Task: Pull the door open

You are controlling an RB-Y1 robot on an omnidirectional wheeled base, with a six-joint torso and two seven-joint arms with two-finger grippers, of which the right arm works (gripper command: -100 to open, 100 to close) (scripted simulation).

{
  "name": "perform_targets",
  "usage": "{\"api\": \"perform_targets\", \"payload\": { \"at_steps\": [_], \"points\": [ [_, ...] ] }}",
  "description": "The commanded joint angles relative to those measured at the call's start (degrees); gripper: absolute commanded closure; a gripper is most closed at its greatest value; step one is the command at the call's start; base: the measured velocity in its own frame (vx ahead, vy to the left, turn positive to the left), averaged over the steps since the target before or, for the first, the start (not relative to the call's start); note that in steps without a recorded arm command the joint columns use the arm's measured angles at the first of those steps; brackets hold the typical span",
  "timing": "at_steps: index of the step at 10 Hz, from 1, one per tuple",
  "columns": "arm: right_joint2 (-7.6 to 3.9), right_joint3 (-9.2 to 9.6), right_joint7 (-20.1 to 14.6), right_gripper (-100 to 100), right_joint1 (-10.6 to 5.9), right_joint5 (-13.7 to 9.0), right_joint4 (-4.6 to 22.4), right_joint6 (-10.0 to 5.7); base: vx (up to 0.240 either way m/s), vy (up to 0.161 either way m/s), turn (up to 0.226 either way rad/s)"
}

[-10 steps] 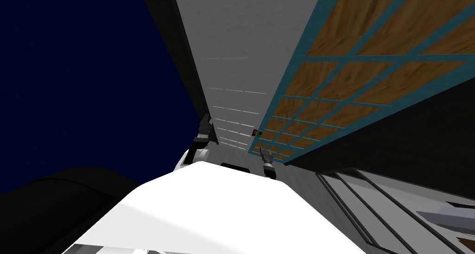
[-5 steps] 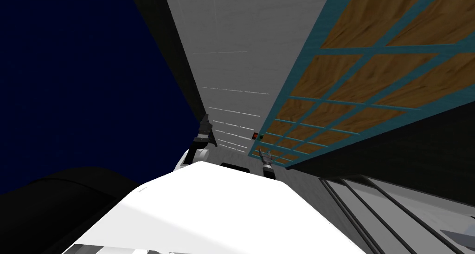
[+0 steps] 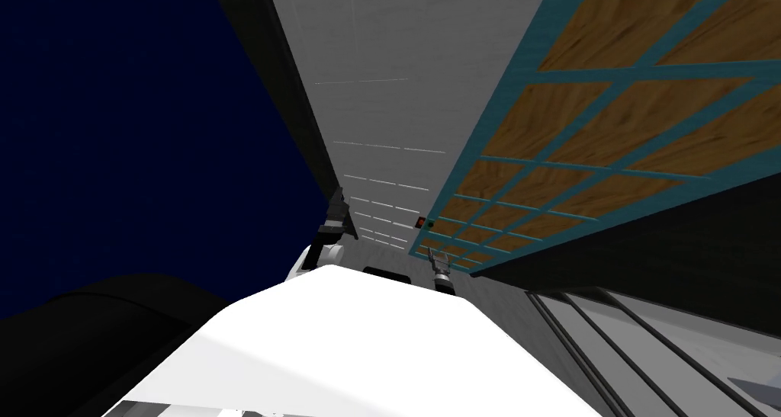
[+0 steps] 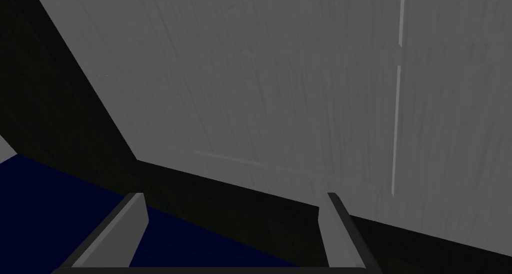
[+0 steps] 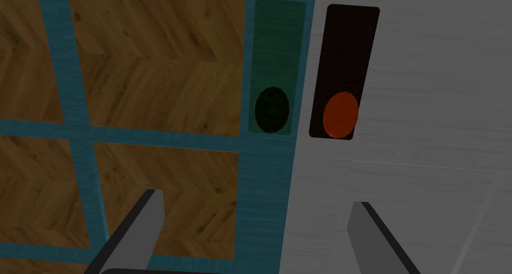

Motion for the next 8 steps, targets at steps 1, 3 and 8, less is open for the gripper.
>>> {"api": "perform_targets", "payload": {
  "at_steps": [1, 3, 8],
  "points": [
    [-0.16, -1.02, 0.4, -100, 0.77, -0.4, 1.0, -0.16, -0.162, 0.028, 0.02],
    [-0.58, -2.75, 0.8, -100, 1.76, -1.2, 2.3, -0.08, -0.167, 0.003, 0.027],
    [-1.54, -7.75, 2.1, -100, 3.92, -3.4, 6.0, 0.14, -0.173, -0.02, 0.041]
  ]
}}
